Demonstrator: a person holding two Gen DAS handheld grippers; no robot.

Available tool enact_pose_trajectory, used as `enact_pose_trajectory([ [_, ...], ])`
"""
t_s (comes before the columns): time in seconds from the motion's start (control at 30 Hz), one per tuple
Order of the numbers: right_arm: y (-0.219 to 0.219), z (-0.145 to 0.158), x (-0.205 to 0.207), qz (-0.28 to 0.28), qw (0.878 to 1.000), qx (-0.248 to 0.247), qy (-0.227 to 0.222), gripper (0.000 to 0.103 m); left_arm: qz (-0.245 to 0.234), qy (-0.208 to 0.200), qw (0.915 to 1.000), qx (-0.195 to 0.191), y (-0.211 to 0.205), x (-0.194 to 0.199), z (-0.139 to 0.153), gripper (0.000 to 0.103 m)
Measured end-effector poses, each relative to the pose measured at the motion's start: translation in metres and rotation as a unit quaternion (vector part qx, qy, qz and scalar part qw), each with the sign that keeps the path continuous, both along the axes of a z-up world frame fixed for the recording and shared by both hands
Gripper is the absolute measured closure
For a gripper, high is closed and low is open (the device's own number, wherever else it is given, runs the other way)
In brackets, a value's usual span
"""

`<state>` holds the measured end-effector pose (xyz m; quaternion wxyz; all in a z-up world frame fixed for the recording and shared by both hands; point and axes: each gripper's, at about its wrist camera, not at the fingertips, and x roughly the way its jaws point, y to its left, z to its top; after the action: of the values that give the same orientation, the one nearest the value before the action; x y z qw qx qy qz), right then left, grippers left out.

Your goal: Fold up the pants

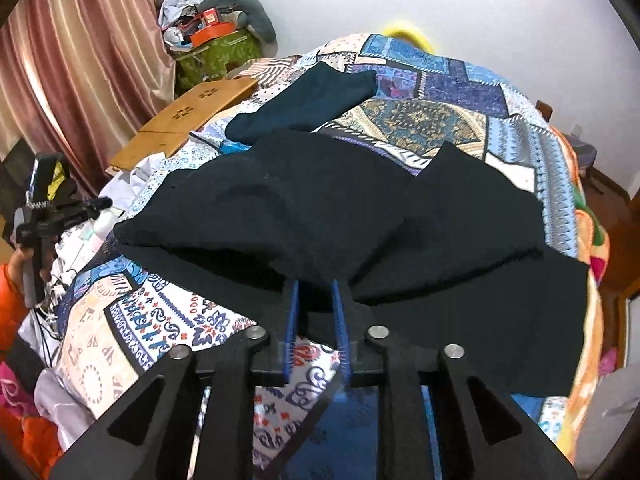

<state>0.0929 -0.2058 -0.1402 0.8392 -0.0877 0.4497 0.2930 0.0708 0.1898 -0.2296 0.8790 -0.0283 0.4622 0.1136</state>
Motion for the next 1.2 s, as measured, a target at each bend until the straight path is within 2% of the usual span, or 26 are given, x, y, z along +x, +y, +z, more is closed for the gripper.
enact_pose_trajectory([
  [0.07,-0.005,0.01,-0.001,-0.007,1.0,-0.005,-0.014,0.077,-0.008,-0.006,0.9999,-0.005,-0.002,0.008,0.013,0.098],
  [0.23,-0.02,0.032,0.013,-0.033,0.998,-0.006,-0.048,0.058,-0.031,-0.025,0.9991,-0.015,-0.017,0.037,0.037,0.078],
  [0.3,-0.024,0.034,0.026,-0.046,0.997,-0.012,-0.053,0.058,-0.047,-0.033,0.9983,-0.006,-0.028,0.053,0.046,0.071],
  [0.43,-0.029,0.032,0.061,-0.07,0.997,-0.013,-0.039,0.057,-0.072,-0.05,0.9961,0.008,-0.05,0.086,0.055,0.044],
  [0.47,-0.03,0.028,0.073,-0.077,0.996,-0.015,-0.033,0.057,-0.076,-0.053,0.9956,0.007,-0.054,0.095,0.056,0.042],
  [0.63,-0.035,0.012,0.116,-0.092,0.996,-0.017,-0.005,0.057,-0.086,-0.049,0.995,-0.018,-0.071,0.137,0.053,0.039],
  [0.87,-0.036,-0.014,0.167,-0.096,0.995,-0.025,0.031,0.057,-0.096,-0.034,0.9948,-0.008,-0.085,0.191,0.036,0.035],
  [1.07,-0.031,-0.044,0.215,-0.099,0.992,-0.028,0.074,0.057,-0.106,-0.01,0.9942,-0.019,-0.091,0.223,0.011,0.035],
  [1.2,-0.025,-0.068,0.24,-0.099,0.989,-0.052,0.099,0.057,-0.109,0.002,0.9939,-0.017,-0.094,0.234,-0.002,0.035],
])
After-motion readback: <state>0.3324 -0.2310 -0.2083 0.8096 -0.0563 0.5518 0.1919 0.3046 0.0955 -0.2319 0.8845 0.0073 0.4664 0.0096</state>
